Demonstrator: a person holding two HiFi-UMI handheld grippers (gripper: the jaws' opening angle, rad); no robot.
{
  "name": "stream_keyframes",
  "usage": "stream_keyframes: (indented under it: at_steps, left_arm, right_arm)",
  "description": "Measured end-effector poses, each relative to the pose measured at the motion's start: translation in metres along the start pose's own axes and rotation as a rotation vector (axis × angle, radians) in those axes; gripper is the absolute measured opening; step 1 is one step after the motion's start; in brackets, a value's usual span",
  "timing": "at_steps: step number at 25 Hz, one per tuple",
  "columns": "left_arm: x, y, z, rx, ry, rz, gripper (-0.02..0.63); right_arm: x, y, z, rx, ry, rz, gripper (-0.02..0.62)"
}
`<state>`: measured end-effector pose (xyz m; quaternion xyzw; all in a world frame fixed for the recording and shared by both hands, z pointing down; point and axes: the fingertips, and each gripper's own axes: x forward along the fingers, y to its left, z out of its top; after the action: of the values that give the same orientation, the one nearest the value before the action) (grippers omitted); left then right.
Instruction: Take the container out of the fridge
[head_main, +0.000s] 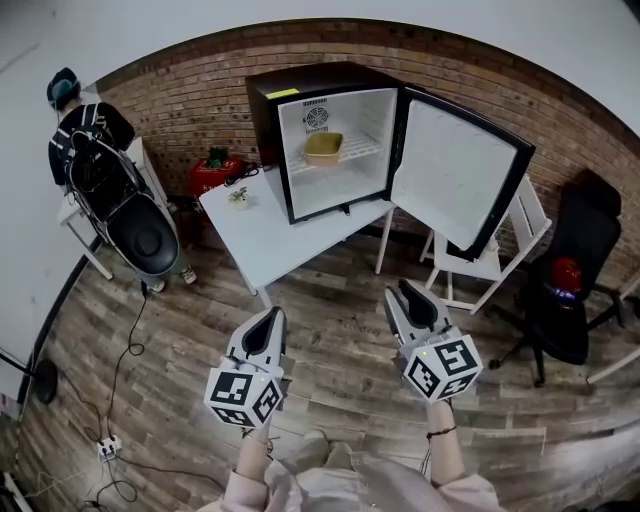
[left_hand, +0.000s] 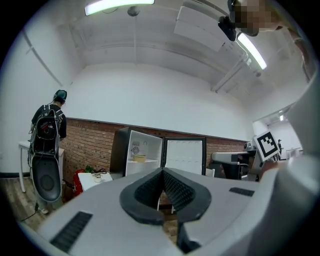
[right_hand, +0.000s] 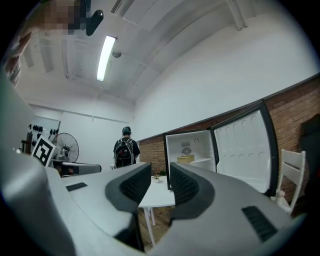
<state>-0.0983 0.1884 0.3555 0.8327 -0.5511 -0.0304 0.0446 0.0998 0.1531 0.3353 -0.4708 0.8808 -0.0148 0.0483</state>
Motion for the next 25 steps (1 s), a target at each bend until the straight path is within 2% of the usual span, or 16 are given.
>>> stream_keyframes:
  at_steps: [5, 11, 19, 25]
  left_arm:
    - [0.007, 0.002, 0.001, 0.0, -0.004, 0.01, -0.009]
    - [0.025, 0.008, -0.004, -0.005, 0.011, 0.016, -0.009]
    - [0.062, 0.022, -0.012, -0.014, 0.024, 0.001, -0.009]
    - [0.106, 0.054, -0.016, -0.025, 0.031, 0.004, -0.009]
  right_arm:
    - [0.007, -0.007, -0.002, 0.007, 0.003, 0.004, 0.168]
    - [0.023, -0.019, -0.01, 0.006, 0.021, 0.007, 0.222]
    - [0.052, -0.042, -0.026, -0.001, 0.052, -0.011, 0.236]
    - [0.098, -0.061, -0.037, -0.003, 0.078, -0.006, 0.236]
